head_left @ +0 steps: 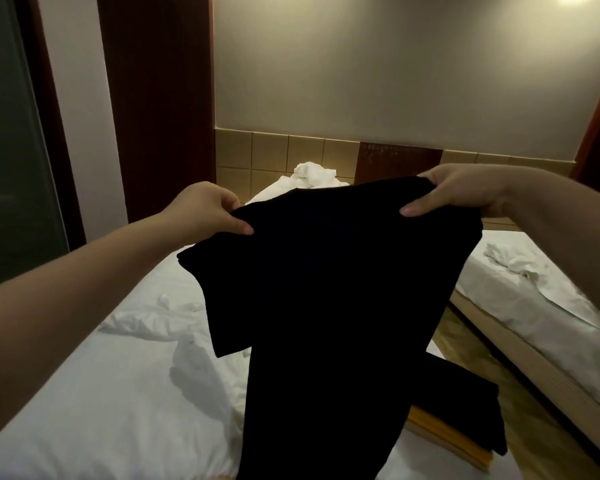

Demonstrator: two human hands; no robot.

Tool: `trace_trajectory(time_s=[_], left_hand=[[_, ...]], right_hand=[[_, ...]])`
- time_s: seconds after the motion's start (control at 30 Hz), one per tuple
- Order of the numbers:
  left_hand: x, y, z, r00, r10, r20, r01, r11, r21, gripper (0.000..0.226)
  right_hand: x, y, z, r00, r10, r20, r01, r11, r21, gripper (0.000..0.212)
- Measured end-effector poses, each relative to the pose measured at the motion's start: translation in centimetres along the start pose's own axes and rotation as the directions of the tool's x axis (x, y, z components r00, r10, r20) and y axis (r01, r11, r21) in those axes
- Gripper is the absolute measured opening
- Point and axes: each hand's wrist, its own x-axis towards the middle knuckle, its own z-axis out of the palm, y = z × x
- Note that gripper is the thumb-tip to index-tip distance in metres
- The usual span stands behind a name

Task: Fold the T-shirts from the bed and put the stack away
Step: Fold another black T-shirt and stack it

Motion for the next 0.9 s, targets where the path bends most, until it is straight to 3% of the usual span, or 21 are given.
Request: trace_trajectory(time_s=[0.07,0.1,0.17,0.2,0.23,0.3,0.37,0.5,0.57,0.63,0.77,0.9], left_hand=[[-0.2,0.5,-0.7,0.998,-0.004,-0.062,0.000,0.998,-0.066,0.015],[-0.2,1.0,-1.0,0.991,0.015,-0.130,-0.030,0.993,-0.113,0.015],[0.1,2.0,-1.3,0.960,0.082,-0.267,-0.116,0.987,-0.115,0.016],[0.4,2.7,-1.2,0.955,0.130,-0.267,-0.137,0.991,-0.006,0.018],[0.4,3.3,-0.7,0.965,0.157,-0.212,-0.132,0.983,0.125,0.019],[0.5,3.3,0.0,0.980,0.165,-0.114,-0.123,0.943,0.311,0.017],[1.2,2.9,-0.8,0.982,0.130,-0.138,-0.094,0.966,0.240,0.011],[1.4,3.2,-2.8,0.979,0.080,-0.189,-0.082,0.997,-0.002,0.011],[1.3,4.0,-3.4,0.967,0.088,-0.237,-0.104,0.993,-0.057,0.011],[1.2,3.8,-3.6,0.964,0.096,-0.248,-0.107,0.994,-0.032,0.016],[0.6,2.8,-3.3,0.999,0.032,-0.031,-0.035,0.996,-0.088,0.011],[0.8,1.8,-3.5,1.000,0.014,-0.003,-0.014,0.930,-0.367,0.009]], right_hand=[[-0.4,-0.8,0.1,0.981,-0.101,-0.169,0.099,0.995,-0.018,0.027],[-0.6,-1.3,0.1,0.936,-0.166,-0.310,0.169,0.986,-0.017,0.024],[-0.5,-2.1,-0.3,0.772,-0.269,-0.576,0.293,0.955,-0.053,0.019],[-0.3,-2.5,-0.3,0.709,-0.311,-0.633,0.307,0.944,-0.119,0.021],[-0.2,-2.9,-0.1,0.703,-0.354,-0.617,0.266,0.935,-0.233,0.023],[0.3,-3.0,0.8,0.798,-0.399,-0.452,0.080,0.813,-0.576,0.024],[0.1,-3.3,0.2,0.772,-0.471,-0.428,0.038,0.705,-0.708,0.025],[-1.5,-4.7,-1.4,0.609,-0.557,-0.565,0.115,0.766,-0.632,0.027],[-1.5,-4.7,-1.6,0.596,-0.573,-0.563,0.092,0.745,-0.661,0.027],[-1.1,-4.2,-1.0,0.646,-0.589,-0.485,0.072,0.680,-0.730,0.028],[-1.3,-3.5,-0.8,0.648,-0.556,-0.520,0.142,0.760,-0.634,0.025],[-0.7,-2.9,0.8,0.488,-0.544,-0.683,0.325,0.839,-0.436,0.021]])
